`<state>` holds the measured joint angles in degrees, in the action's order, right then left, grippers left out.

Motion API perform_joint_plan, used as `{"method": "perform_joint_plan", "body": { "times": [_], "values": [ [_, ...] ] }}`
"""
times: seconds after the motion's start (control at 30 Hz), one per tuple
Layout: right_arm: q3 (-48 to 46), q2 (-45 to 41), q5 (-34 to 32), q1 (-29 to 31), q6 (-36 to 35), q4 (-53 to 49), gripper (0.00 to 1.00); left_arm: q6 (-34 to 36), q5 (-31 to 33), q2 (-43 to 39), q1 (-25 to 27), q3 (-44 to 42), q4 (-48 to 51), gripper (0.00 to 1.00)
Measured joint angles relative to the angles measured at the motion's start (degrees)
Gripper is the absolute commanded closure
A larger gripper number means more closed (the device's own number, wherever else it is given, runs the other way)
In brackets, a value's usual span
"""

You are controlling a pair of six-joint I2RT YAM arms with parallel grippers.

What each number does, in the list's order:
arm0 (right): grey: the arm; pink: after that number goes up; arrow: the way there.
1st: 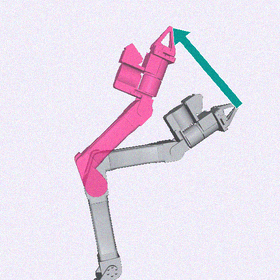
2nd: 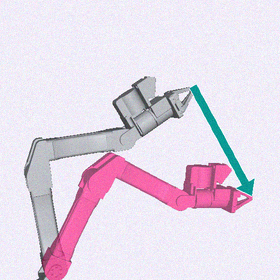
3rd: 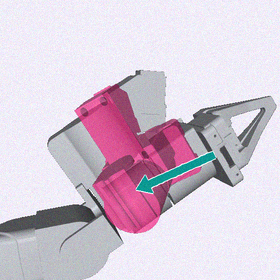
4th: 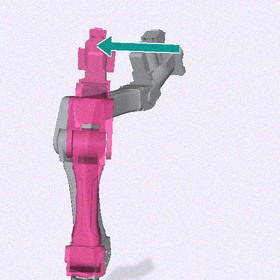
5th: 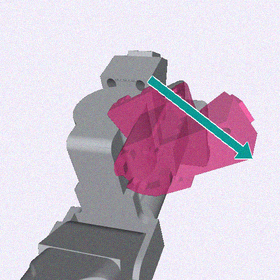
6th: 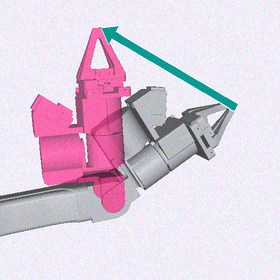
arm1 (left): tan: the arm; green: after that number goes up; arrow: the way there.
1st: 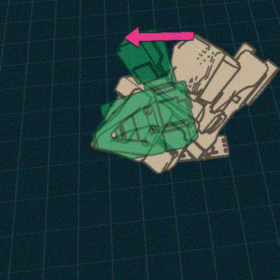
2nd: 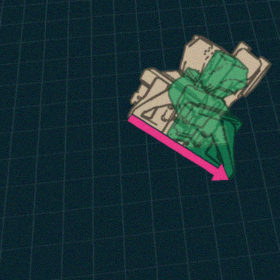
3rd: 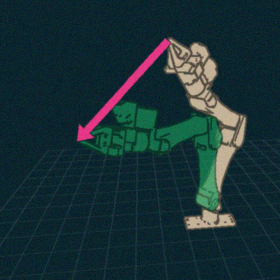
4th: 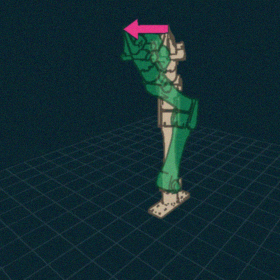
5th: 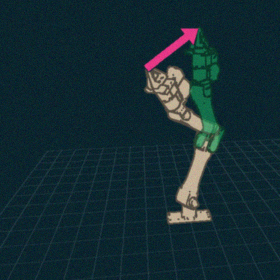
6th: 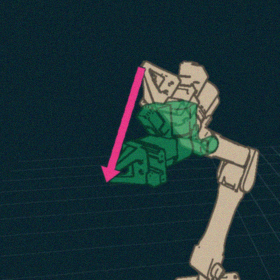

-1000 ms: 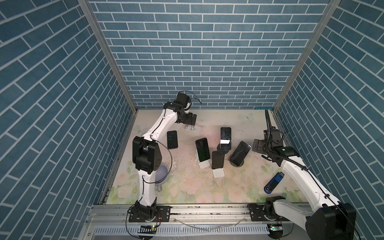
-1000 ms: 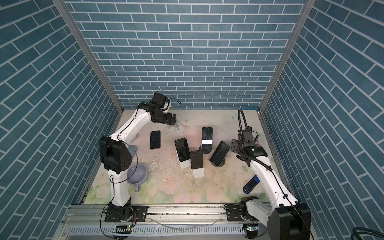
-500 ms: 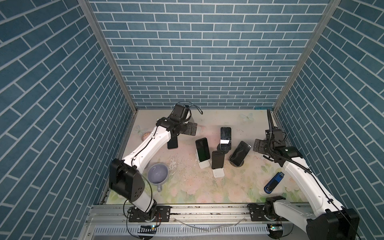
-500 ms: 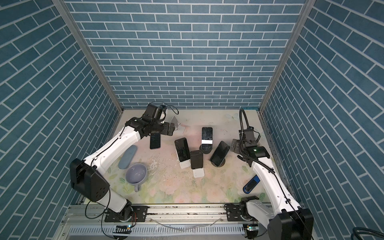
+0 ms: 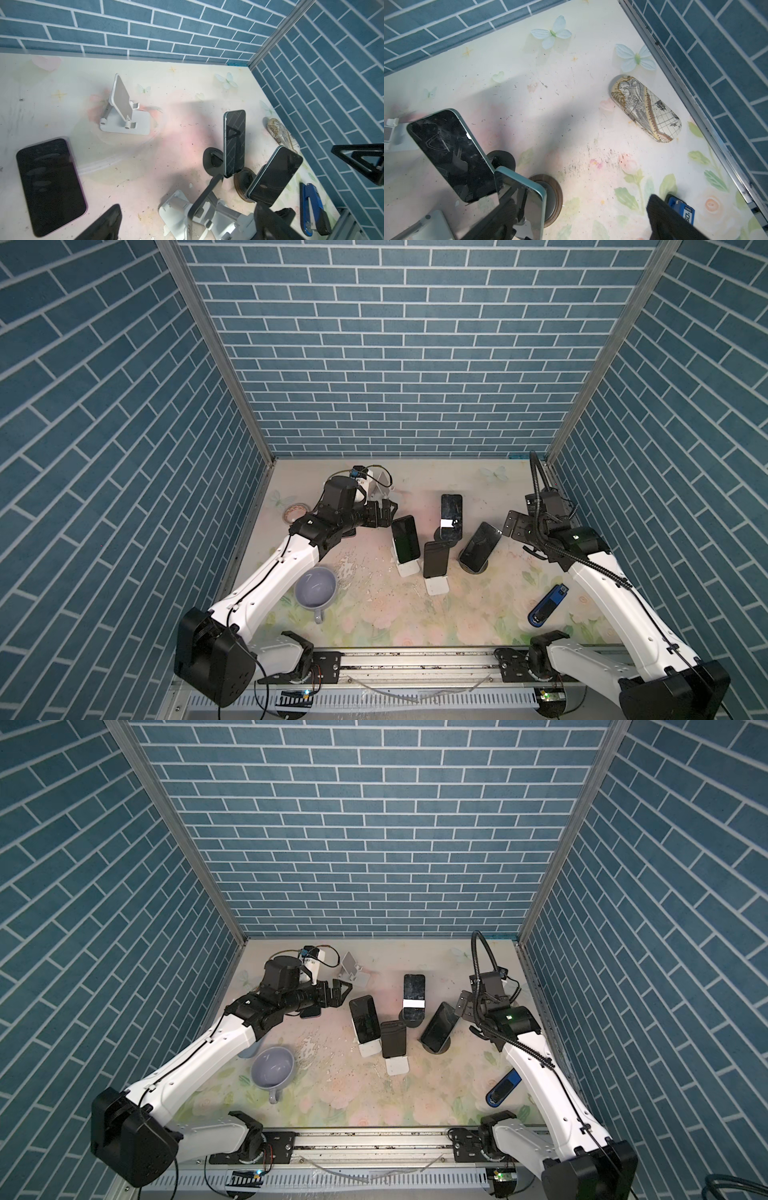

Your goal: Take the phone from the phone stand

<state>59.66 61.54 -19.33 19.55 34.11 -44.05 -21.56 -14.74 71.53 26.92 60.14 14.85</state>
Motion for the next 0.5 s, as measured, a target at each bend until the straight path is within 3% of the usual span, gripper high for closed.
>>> {"method": "perform_joint_plan", "body": {
  "times": [0.5],
  "values": [
    [9.1, 11.2, -8.2, 8.8, 7.7, -6.8, 0.01, -2.3, -3.1, -3.9, 0.0, -5.4, -1.8, 0.0]
  ]
}}
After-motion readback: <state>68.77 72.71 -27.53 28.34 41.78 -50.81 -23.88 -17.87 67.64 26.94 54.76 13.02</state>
